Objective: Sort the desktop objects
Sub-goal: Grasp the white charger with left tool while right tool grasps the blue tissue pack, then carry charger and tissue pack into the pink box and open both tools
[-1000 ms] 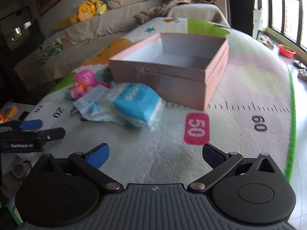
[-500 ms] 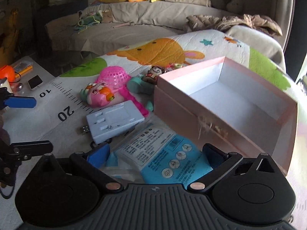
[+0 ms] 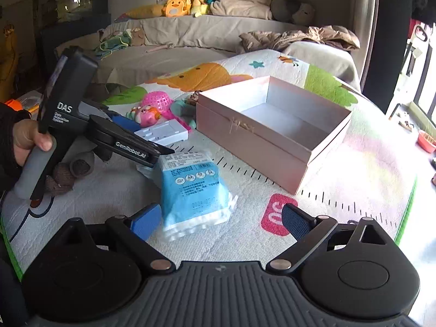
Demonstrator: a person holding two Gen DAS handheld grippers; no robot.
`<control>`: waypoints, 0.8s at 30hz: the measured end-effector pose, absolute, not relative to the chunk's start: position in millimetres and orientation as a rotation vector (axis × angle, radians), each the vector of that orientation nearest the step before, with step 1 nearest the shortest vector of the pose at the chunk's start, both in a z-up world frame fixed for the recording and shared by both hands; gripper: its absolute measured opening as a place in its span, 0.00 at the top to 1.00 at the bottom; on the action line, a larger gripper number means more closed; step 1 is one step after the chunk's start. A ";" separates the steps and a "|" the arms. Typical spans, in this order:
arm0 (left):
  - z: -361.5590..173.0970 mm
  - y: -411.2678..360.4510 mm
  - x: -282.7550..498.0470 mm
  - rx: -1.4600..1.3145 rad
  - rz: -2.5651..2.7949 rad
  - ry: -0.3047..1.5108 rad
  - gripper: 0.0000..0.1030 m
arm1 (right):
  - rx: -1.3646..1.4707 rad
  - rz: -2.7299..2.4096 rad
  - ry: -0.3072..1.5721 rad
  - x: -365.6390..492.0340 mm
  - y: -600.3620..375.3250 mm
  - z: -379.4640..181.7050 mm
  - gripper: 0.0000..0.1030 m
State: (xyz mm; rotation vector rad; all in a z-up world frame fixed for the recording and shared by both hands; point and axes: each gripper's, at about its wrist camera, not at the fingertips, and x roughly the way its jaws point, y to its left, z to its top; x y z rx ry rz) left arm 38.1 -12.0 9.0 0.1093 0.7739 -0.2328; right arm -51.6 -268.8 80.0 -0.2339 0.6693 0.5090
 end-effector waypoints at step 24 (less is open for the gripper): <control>18.5 -2.0 -7.1 0.169 -0.233 0.779 0.49 | -0.211 0.578 0.855 -10.7 -214.1 55.8 0.48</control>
